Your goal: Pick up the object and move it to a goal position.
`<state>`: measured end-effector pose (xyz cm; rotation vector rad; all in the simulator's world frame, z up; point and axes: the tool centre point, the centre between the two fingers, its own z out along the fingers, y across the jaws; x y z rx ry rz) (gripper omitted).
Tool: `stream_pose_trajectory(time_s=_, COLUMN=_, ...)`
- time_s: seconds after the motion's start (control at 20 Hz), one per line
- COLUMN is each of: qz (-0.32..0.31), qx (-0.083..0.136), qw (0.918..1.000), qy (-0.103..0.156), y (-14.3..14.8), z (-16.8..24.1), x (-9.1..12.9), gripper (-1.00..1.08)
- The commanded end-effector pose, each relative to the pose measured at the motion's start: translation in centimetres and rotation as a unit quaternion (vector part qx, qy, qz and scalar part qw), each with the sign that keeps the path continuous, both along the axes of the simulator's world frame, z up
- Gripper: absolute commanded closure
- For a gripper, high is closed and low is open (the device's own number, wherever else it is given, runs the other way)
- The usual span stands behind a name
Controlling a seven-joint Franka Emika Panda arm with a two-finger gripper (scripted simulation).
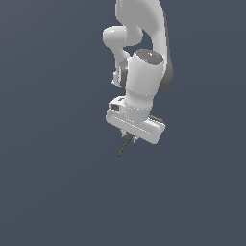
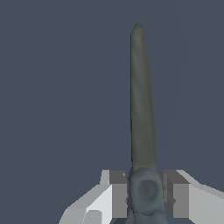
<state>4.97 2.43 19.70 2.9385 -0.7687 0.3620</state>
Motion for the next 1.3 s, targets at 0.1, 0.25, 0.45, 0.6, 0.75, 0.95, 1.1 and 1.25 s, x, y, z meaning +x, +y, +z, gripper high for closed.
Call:
stream_pose_trajectory(time_s=0.1, qz=-0.027, qx=-0.008, qw=0.9994, qy=-0.018, y=1.8, z=2.8, x=0.5, gripper=1.08)
stream_pose_trajectory(time_s=0.25, qz=-0.045, qx=-0.014, qw=0.9985, qy=-0.029, y=3.0, z=4.7, x=0.8, gripper=1.08)
stream_pose_trajectory(time_s=0.45, qz=-0.070, qx=-0.022, qw=0.9963, qy=-0.045, y=4.6, z=7.3, x=1.2, gripper=1.08)
stream_pose_trajectory(time_s=0.6, qz=-0.089, qx=-0.029, qw=0.9939, qy=-0.058, y=6.0, z=9.3, x=1.6, gripper=1.08)
stream_pose_trajectory(time_s=0.75, qz=-0.109, qx=-0.035, qw=0.9908, qy=-0.071, y=7.4, z=11.4, x=2.0, gripper=1.08)
stream_pose_trajectory(time_s=0.95, qz=-0.138, qx=-0.045, qw=0.9853, qy=-0.090, y=9.4, z=14.4, x=2.5, gripper=1.08)
stream_pose_trajectory(time_s=1.1, qz=-0.159, qx=-0.052, qw=0.9805, qy=-0.103, y=11.0, z=16.6, x=2.9, gripper=1.08)
stream_pose_trajectory(time_s=1.25, qz=-0.179, qx=-0.058, qw=0.9754, qy=-0.115, y=12.5, z=18.6, x=3.3, gripper=1.08)
